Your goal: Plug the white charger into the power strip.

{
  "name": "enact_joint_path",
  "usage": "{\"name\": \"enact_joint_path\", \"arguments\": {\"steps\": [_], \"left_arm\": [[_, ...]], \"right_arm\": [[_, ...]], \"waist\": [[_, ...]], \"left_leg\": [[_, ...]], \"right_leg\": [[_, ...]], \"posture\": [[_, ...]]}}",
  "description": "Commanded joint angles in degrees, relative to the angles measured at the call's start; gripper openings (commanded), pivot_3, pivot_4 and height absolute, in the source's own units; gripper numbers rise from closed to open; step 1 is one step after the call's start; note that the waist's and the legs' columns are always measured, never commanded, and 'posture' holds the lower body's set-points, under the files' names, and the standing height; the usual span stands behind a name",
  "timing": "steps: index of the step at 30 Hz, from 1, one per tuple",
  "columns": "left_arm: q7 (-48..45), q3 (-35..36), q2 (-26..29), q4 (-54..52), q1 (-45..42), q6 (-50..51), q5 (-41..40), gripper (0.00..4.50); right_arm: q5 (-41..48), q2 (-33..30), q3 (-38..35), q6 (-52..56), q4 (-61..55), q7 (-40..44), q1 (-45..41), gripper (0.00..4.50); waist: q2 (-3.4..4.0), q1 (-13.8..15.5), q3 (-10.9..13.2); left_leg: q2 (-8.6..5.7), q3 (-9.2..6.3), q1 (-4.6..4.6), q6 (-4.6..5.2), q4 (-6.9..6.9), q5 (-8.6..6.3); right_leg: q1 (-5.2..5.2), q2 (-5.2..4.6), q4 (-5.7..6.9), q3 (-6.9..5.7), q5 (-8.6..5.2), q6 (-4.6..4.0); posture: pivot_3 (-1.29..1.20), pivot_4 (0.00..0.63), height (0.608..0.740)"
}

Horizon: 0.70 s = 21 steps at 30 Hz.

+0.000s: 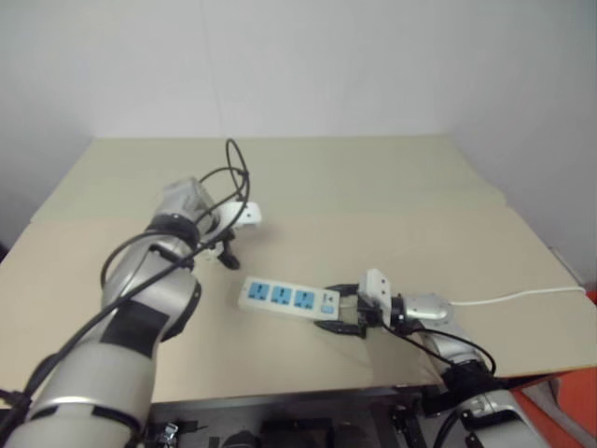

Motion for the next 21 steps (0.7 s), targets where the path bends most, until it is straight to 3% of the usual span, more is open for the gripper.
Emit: {"name": "enact_joint_path", "arguments": {"steps": [1,3,12,21], "left_arm": [[1.16,0.45,-0.11,-0.23,-0.27,-0.54,1.04,4.32],[1.62,0.26,-0.17,-0.22,-0.11,-0.73,1.38,3.92],[3.06,1.8,-0.6,-0.26,0.46,-0.52,0.94,1.0],[1.19,3.9,0.89,-1.25,-2.51,-3.86,-0.13,1.0]], "right_arm": [[-2.06,0.0,1.9,1.17,0.06,-0.45,0.94,3.44],[-2.07,0.04,1.93,1.23,0.12,-0.53,0.91,3.44],[-2.34,0.03,2.14,1.29,0.19,-0.92,0.87,3.44],[-2.43,-0.39,2.17,1.29,-0.11,-0.86,1.16,3.44]], "waist": [[0.0,0.0,0.0],[0.0,0.0,0.0],[0.0,0.0,0.0],[0.0,-0.01,0.0]], "left_leg": [[0.0,0.0,0.0,0.0,0.0,0.0],[0.0,0.0,0.0,0.0,0.0,0.0],[0.0,0.0,0.02,0.0,0.01,0.0],[0.0,0.0,0.02,0.0,0.02,0.0]], "right_leg": [[0.0,0.0,0.0,0.0,0.0,0.0],[0.0,0.0,0.01,0.0,0.0,0.0],[0.0,0.0,0.04,0.0,0.0,0.0],[0.0,0.0,0.07,0.0,0.0,0.0]], "posture": [[0.0,0.15,0.74],[0.0,0.15,0.74],[0.0,0.15,0.74],[0.0,0.15,0.74]]}}
